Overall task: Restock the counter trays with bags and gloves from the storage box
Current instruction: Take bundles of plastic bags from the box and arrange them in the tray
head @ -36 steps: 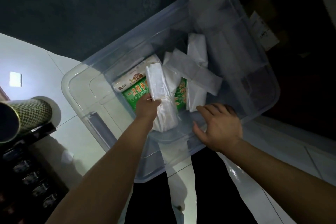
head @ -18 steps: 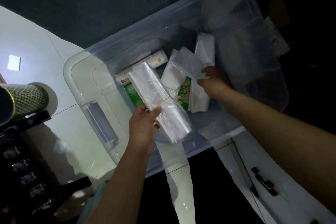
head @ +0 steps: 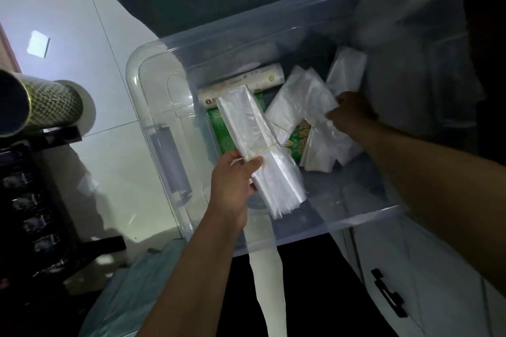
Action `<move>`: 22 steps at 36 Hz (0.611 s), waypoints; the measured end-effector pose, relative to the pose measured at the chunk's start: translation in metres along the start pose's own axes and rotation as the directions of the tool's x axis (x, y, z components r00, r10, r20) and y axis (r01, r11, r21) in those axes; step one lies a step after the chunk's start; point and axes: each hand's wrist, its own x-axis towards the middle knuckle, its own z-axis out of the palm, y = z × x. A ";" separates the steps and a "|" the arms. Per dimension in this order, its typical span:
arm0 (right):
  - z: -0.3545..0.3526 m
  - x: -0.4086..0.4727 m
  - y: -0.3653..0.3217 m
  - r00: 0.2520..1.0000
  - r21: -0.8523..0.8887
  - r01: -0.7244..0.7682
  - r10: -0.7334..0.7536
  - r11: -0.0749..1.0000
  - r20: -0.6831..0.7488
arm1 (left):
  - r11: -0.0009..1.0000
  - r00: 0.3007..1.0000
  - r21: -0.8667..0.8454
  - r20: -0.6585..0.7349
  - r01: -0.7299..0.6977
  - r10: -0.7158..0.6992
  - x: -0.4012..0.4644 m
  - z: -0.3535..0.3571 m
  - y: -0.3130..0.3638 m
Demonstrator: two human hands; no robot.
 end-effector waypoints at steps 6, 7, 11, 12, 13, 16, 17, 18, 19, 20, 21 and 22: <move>-0.011 -0.013 -0.005 1.000 -0.025 0.009 -0.008 1.000 0.010 | 1.000 0.999 -0.010 -0.025 -0.020 0.020 -0.016 -0.007 0.007; -0.015 -0.019 -0.007 1.000 -0.036 0.027 -0.027 0.999 0.014 | 1.000 0.999 -0.009 -0.026 -0.026 0.026 -0.021 -0.008 0.009; -0.036 -0.055 -0.014 0.998 -0.016 0.059 -0.058 0.998 0.035 | 0.998 0.997 0.002 -0.027 -0.068 0.068 -0.054 -0.012 0.027; -0.041 -0.066 -0.013 0.997 0.023 0.065 -0.065 0.998 0.030 | 0.997 0.996 -0.001 -0.030 -0.078 0.078 -0.064 -0.013 0.033; -0.045 -0.078 -0.011 0.997 0.076 0.076 -0.078 0.994 0.017 | 0.996 0.996 -0.007 -0.033 -0.087 0.087 -0.074 -0.013 0.038; -0.063 -0.120 -0.011 0.992 0.292 0.125 -0.115 0.948 -0.051 | 0.993 0.992 -0.016 -0.029 -0.120 0.119 -0.108 -0.014 0.057; -0.070 -0.134 -0.012 0.991 0.366 0.134 -0.112 0.921 -0.079 | 0.991 0.991 -0.005 -0.021 -0.136 0.136 -0.120 -0.015 0.062; -0.078 -0.148 -0.014 0.990 0.426 0.133 -0.101 0.895 -0.097 | 0.988 0.988 0.008 -0.010 -0.153 0.153 -0.131 -0.017 0.068; -0.086 -0.163 -0.016 0.991 0.477 0.125 -0.083 0.870 -0.108 | 0.985 0.986 0.022 0.003 -0.168 0.168 -0.141 -0.018 0.074; -0.094 -0.175 -0.017 0.991 0.531 0.114 -0.060 0.840 -0.118 | 0.982 0.983 0.037 0.020 -0.183 0.183 -0.151 -0.020 0.080; -0.100 -0.187 -0.017 0.991 0.590 0.104 -0.037 0.801 -0.125 | 0.979 0.980 0.050 0.040 -0.196 0.195 -0.159 -0.021 0.087; -0.106 -0.199 -0.016 0.992 0.643 0.092 -0.013 0.760 -0.127 | 0.976 0.977 0.060 0.063 -0.208 0.204 -0.166 -0.024 0.093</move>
